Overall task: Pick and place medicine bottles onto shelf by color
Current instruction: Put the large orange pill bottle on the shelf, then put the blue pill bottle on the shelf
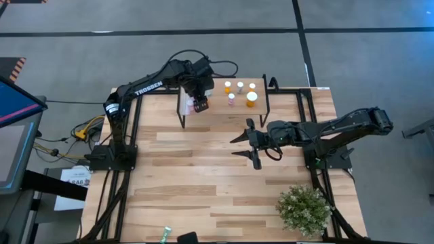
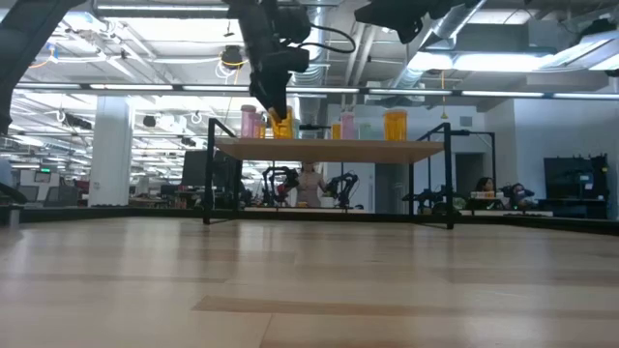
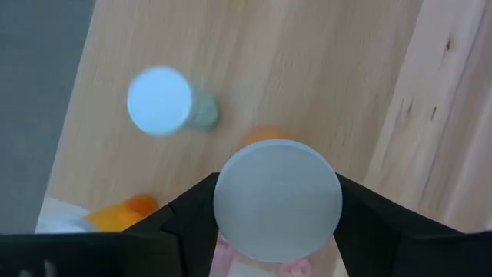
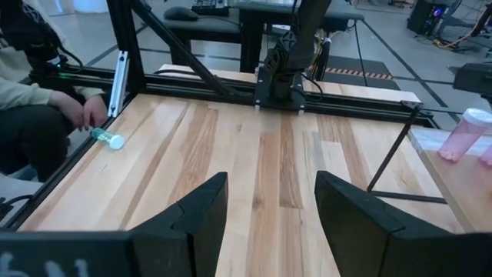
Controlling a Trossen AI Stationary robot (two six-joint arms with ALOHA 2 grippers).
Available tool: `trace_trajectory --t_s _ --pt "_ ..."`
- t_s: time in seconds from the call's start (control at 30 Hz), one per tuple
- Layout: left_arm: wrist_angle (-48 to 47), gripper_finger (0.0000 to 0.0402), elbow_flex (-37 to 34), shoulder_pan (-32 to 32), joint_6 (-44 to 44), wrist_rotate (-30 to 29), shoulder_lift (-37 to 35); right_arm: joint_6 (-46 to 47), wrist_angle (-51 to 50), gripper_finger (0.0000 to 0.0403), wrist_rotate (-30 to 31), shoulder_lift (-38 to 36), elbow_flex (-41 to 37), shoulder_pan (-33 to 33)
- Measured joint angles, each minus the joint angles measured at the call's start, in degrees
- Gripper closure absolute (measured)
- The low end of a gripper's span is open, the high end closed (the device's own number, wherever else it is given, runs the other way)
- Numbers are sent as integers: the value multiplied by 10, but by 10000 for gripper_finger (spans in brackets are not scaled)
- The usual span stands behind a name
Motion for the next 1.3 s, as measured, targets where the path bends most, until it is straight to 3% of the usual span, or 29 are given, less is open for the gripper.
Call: trace_trajectory --t_s 0.4,0.6,1.13,1.3 --pt "22 169 0 0 -3 10 0 0 0 186 0 0 0 0" --pt "27 158 0 -1 -4 -15 0 0 0 186 0 0 0 0" --pt "-13 154 105 -22 7 -3 -2 4 -3 186 0 1 0 0" --pt "-40 167 120 -56 9 15 -26 6 -6 186 0 1 0 0"
